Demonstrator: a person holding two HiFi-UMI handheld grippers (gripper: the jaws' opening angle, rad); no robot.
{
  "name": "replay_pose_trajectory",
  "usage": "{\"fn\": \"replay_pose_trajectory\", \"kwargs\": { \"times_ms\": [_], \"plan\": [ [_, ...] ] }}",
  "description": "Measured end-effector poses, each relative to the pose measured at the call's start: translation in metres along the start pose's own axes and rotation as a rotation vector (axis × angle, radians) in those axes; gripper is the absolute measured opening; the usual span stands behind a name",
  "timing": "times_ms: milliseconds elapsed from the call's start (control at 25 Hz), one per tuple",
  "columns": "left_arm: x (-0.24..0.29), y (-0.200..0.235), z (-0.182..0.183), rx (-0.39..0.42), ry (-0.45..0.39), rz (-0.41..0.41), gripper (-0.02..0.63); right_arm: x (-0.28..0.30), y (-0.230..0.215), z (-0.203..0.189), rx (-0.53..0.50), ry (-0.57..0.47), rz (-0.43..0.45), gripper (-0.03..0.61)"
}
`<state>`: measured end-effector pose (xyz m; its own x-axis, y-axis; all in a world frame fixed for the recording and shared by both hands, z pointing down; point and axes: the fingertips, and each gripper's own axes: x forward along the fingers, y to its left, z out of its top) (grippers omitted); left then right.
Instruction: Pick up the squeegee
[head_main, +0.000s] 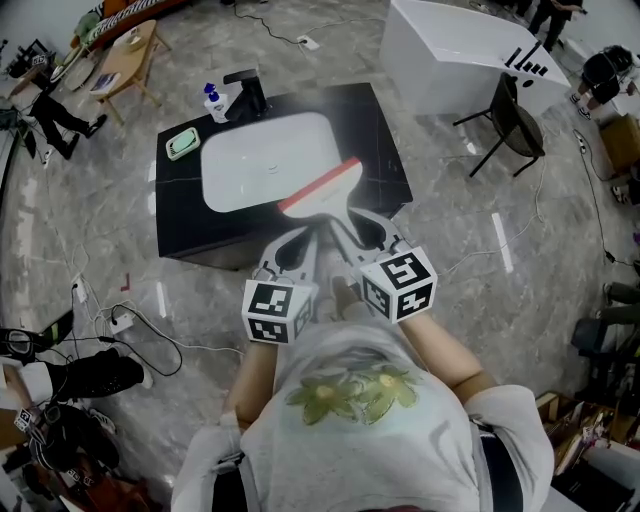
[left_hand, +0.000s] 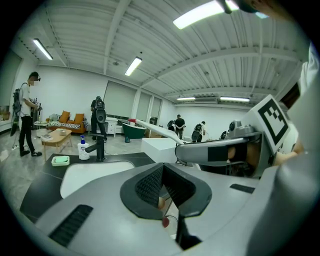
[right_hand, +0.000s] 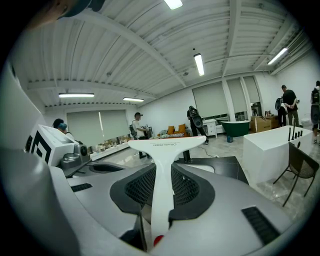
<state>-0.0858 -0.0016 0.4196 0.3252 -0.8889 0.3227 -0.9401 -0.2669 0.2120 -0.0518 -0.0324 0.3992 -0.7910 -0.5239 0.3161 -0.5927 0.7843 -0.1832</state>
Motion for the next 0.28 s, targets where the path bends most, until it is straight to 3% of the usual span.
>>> {"fn": "replay_pose_trajectory", "kwargs": {
  "times_ms": [280],
  "plan": [
    [-0.0067, -0.0051, -0.0051, 0.001, 0.000, 0.001, 0.009, -0.0058, 0.0055, -0.0046, -0.002, 0.004, 0.004, 0.098]
  ]
}}
